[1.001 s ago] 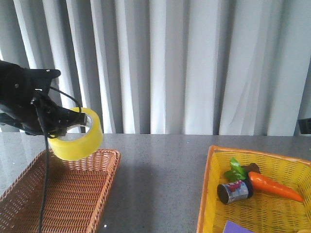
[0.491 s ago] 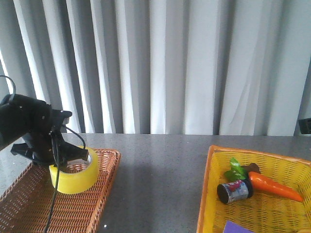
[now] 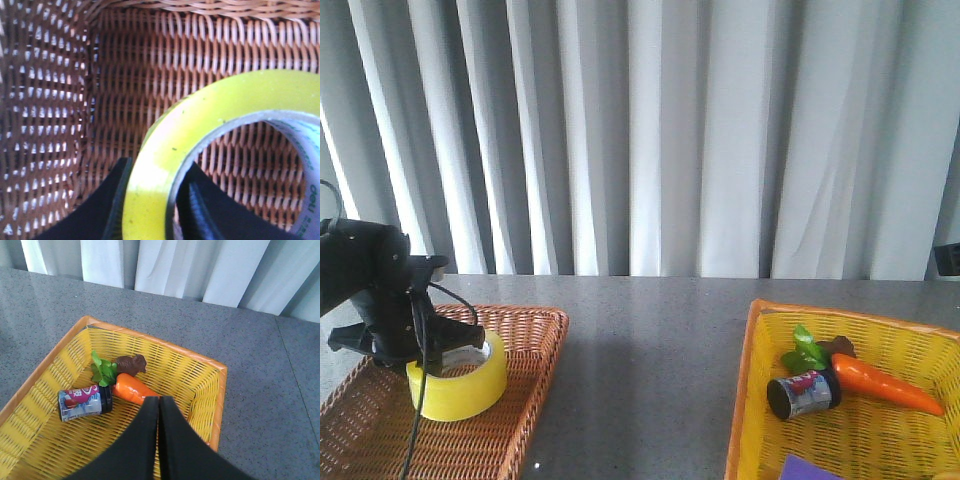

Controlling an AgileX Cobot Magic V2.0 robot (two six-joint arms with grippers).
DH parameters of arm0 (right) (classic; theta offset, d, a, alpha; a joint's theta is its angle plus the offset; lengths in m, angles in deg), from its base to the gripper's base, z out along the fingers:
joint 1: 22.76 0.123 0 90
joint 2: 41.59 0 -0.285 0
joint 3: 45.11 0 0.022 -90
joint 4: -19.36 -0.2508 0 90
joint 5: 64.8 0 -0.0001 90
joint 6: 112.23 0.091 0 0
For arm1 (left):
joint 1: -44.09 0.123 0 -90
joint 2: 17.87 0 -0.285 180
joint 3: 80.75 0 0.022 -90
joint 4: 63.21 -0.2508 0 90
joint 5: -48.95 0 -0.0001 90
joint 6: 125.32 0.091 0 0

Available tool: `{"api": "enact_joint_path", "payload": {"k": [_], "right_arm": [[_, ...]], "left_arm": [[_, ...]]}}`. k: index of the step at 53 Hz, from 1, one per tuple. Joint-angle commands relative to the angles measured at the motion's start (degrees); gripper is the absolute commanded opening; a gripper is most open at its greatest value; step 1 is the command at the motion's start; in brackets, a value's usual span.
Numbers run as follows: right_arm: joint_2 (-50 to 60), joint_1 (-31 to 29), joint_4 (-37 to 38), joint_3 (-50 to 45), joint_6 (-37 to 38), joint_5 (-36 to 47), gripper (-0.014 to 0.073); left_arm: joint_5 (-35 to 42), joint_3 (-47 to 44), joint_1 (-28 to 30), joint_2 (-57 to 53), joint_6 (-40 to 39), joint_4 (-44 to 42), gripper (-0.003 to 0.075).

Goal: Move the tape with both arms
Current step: 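Lower the held tape into the brown wicker basket with the left gripper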

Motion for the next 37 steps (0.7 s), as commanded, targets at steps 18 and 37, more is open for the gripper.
{"api": "enact_joint_path", "payload": {"k": [18, 37], "right_arm": [[1.2, -0.1, 1.3, 1.5, -0.1, 3.4, -0.0008], [1.2, -0.1, 1.3, 1.5, -0.1, 3.4, -0.0008]], "left_arm": [[4.4, -0.6, 0.3, -3.6, 1.8, 2.2, 0.0003], [5.0, -0.9, 0.4, -3.6, 2.4, 2.2, 0.0192]]}}
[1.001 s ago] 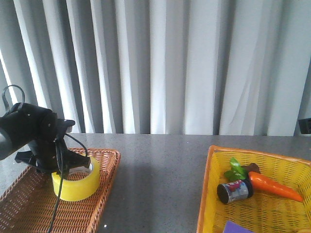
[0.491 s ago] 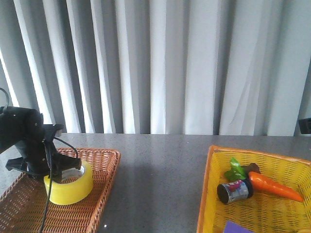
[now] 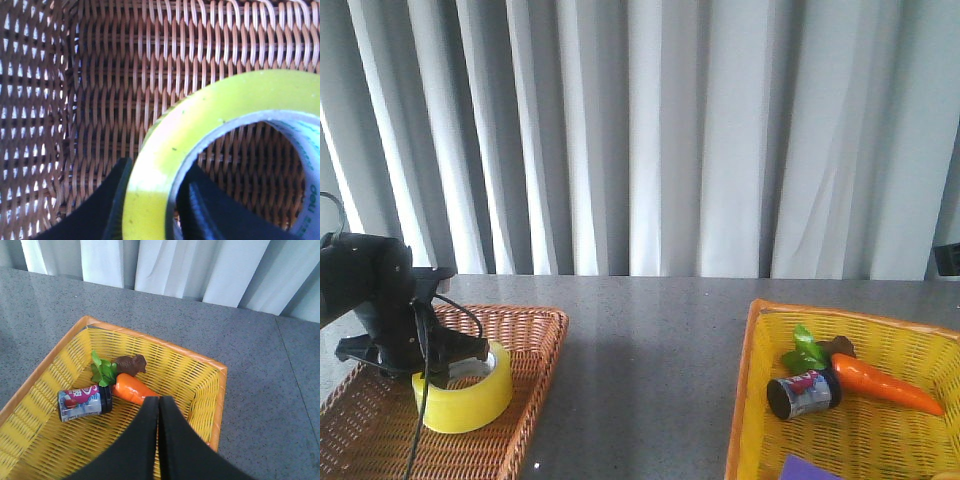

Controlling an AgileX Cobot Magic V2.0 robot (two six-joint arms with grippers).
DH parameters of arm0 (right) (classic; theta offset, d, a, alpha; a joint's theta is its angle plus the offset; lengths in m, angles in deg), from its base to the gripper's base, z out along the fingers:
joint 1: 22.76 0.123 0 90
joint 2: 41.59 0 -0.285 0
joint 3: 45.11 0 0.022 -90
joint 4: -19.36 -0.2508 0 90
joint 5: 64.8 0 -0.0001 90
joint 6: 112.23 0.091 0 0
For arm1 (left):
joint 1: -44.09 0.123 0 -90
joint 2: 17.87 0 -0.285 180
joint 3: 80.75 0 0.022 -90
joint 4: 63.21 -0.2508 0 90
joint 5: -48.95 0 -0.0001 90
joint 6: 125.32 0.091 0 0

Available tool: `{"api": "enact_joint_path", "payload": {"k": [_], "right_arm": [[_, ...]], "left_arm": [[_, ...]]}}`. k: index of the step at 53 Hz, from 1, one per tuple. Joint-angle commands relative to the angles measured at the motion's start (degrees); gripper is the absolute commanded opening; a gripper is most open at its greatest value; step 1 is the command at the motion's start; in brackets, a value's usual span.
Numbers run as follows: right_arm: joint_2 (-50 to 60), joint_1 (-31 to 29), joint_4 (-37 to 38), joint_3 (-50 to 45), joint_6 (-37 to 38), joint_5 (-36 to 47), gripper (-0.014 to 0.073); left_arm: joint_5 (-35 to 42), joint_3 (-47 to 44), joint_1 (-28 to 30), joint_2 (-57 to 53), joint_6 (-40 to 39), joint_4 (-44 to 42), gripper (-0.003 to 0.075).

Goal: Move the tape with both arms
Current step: 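Open the left gripper and raise it out of the basket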

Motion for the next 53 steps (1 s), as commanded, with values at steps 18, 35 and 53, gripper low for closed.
{"api": "enact_joint_path", "payload": {"k": [18, 35, 53], "right_arm": [[1.2, -0.1, 1.3, 1.5, -0.1, 3.4, -0.0008], [1.2, -0.1, 1.3, 1.5, -0.1, 3.4, -0.0008], [1.2, -0.1, 1.3, 1.5, -0.1, 3.4, -0.0008]], "left_arm": [[2.0, 1.7, 0.1, -3.8, -0.3, -0.2, 0.0482], [3.1, 3.0, 0.1, -7.8, 0.6, -1.5, 0.0492], [7.0, 13.6, 0.1, -20.6, 0.7, 7.0, 0.0430]]}}
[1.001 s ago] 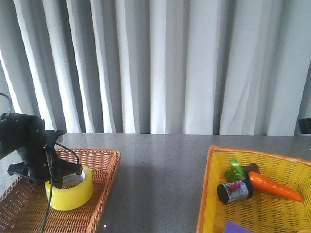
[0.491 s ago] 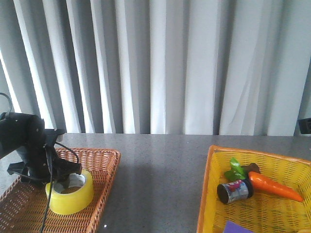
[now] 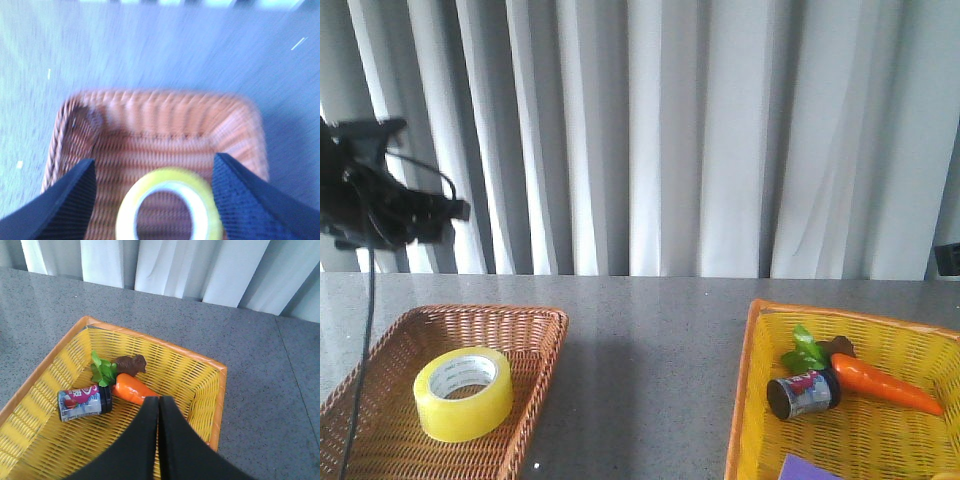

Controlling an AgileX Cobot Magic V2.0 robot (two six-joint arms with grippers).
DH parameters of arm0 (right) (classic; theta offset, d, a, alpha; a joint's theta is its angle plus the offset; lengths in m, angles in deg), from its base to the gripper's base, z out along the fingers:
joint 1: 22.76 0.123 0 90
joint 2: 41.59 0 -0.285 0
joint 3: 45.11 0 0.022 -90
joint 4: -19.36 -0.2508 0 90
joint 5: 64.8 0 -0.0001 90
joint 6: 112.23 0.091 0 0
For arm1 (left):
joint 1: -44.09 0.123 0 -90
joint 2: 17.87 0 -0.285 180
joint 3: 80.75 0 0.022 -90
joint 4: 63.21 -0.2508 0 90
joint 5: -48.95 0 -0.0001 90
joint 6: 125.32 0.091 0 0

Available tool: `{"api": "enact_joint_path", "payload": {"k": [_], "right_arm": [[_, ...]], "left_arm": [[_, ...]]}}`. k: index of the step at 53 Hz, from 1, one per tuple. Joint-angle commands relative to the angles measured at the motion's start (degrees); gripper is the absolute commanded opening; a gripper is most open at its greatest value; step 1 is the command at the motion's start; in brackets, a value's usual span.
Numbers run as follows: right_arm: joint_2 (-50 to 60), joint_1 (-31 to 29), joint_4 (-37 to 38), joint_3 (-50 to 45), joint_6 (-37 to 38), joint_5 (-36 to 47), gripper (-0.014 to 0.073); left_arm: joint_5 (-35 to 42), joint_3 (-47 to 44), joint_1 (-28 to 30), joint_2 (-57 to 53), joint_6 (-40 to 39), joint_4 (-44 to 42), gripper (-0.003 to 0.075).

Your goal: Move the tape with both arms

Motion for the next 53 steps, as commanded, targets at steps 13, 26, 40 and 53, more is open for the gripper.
{"api": "enact_joint_path", "payload": {"k": [13, 26, 40, 53], "right_arm": [[1.2, -0.1, 1.3, 1.5, -0.2, 3.4, -0.0008], [1.2, -0.1, 1.3, 1.5, -0.2, 3.4, -0.0008], [1.2, -0.1, 1.3, 1.5, -0.2, 3.4, -0.0008], [1.2, -0.1, 1.3, 1.5, -0.2, 3.4, -0.0008]], "left_arm": [[5.2, 4.7, 0.0, -16.6, 0.1, 2.2, 0.0188], [3.8, 4.7, 0.0, -21.3, 0.2, 0.9, -0.0008], [1.6, 4.7, 0.0, -22.1, -0.4, 1.3, -0.0007], [-0.3, 4.7, -0.1, -21.8, -0.4, 1.3, -0.0007]]}}
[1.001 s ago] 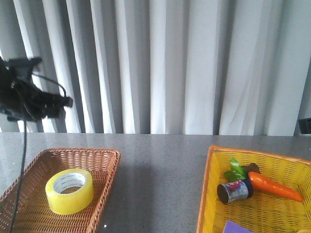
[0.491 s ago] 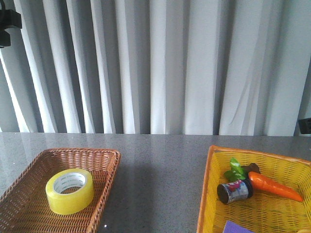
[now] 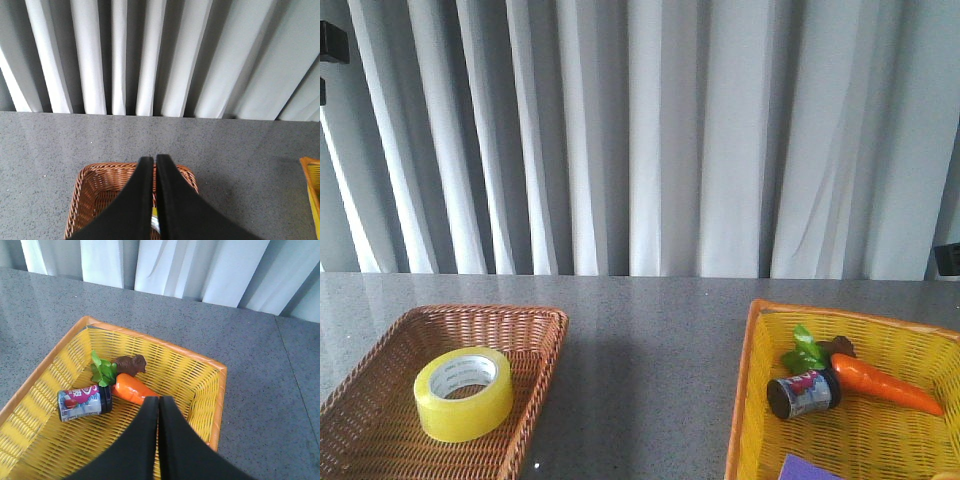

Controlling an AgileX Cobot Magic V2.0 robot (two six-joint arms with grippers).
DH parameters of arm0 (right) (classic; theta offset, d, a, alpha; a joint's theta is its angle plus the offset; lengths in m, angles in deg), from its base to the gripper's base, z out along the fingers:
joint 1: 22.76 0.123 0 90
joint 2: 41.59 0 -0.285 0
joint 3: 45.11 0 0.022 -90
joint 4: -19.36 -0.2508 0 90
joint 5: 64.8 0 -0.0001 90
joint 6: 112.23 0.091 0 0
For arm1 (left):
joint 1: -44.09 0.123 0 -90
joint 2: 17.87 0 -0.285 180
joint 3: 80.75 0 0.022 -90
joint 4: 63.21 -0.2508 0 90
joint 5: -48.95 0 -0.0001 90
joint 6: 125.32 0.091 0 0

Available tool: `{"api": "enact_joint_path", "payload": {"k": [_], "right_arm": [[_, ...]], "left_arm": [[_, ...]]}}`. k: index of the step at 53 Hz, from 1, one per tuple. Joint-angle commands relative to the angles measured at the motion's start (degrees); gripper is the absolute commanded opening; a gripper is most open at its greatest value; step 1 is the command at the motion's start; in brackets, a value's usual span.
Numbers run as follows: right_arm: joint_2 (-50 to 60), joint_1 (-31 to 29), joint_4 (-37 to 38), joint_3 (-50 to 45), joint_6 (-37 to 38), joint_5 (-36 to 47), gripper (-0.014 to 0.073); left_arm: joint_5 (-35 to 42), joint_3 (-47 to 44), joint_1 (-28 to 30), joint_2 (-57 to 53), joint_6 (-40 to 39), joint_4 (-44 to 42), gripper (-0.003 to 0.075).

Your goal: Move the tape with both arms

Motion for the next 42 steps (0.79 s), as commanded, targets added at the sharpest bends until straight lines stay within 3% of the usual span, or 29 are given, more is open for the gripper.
{"api": "enact_joint_path", "payload": {"k": [1, 19, 33, 38, 42], "right_arm": [[1.2, -0.1, 1.3, 1.5, -0.2, 3.4, -0.0008], [1.2, -0.1, 1.3, 1.5, -0.2, 3.4, -0.0008], [1.2, -0.1, 1.3, 1.5, -0.2, 3.4, -0.0008], [1.2, -0.1, 1.3, 1.5, -0.2, 3.4, -0.0008], [1.2, -0.1, 1.3, 1.5, -0.2, 3.4, -0.0008]], "left_arm": [[3.8, 1.7, -0.1, -1.7, -0.4, 0.4, -0.0007], [3.9, 1.7, -0.1, -1.5, -0.4, 0.4, -0.0007], [6.1, 1.3, -0.1, -5.8, -0.4, -5.3, -0.0007], [9.7, -3.1, -0.1, -11.7, -0.4, -5.7, -0.0007], [17.0, -11.0, -0.1, -17.9, 0.1, -6.0, -0.0007]]}}
